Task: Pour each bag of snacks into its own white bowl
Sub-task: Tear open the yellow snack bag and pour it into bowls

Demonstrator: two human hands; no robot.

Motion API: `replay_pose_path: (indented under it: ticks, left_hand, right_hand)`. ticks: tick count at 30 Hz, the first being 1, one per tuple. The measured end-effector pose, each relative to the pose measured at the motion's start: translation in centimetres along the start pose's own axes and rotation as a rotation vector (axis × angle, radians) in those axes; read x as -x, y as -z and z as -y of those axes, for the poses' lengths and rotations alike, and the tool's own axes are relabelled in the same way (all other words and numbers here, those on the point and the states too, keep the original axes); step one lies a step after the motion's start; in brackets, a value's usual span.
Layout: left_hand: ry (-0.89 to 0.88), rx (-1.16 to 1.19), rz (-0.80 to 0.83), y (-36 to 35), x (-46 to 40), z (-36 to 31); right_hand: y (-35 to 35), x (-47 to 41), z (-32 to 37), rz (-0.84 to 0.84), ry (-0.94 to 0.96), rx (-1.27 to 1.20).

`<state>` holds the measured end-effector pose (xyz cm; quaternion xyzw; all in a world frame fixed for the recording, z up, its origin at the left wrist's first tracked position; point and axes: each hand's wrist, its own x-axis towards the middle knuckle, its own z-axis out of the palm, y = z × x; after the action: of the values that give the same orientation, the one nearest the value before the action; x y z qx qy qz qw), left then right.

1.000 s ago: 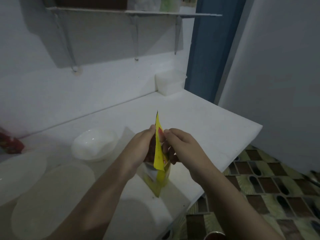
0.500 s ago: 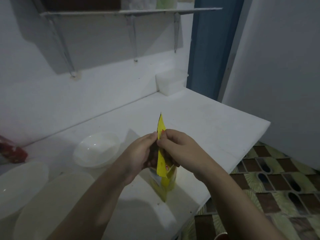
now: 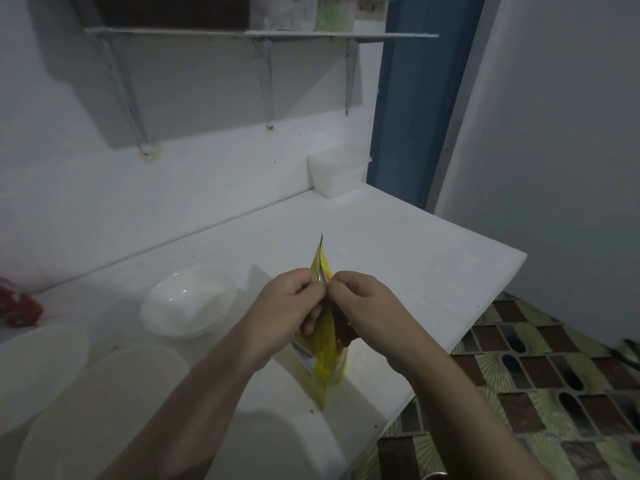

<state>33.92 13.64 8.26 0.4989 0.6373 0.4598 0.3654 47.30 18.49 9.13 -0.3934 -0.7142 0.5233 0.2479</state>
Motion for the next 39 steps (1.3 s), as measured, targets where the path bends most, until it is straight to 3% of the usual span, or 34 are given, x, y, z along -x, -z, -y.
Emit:
replay_pose_path:
  ticks: [7, 19, 22, 28, 39]
  left_hand:
    - [-0.008, 0.062, -0.072, -0.6, 0.1, 0.1]
    - [0.004, 0.143, -0.13, -1.3, 0.1, 0.4]
    - [0.004, 0.109, -0.16, -1.0, -0.1, 0.1]
    - [0.026, -0.235, -0.041, 0.5, -0.4, -0.5]
    - [0.017, -0.114, 0.011, 0.7, -0.2, -0.7]
  right_hand:
    - [1.7, 0.7, 0.5, 0.224, -0.058, -0.027]
    - [1.7, 0.3, -0.8, 0.213, -0.017, -0.042]
    - [1.5, 0.1, -1.1, 0.139, -0.012, -0.049]
    - [0.6, 0.2, -1.2, 0.104, 0.034, -0.067]
    - [-0.2, 0.0, -0.7, 0.058, 0.12, -0.011]
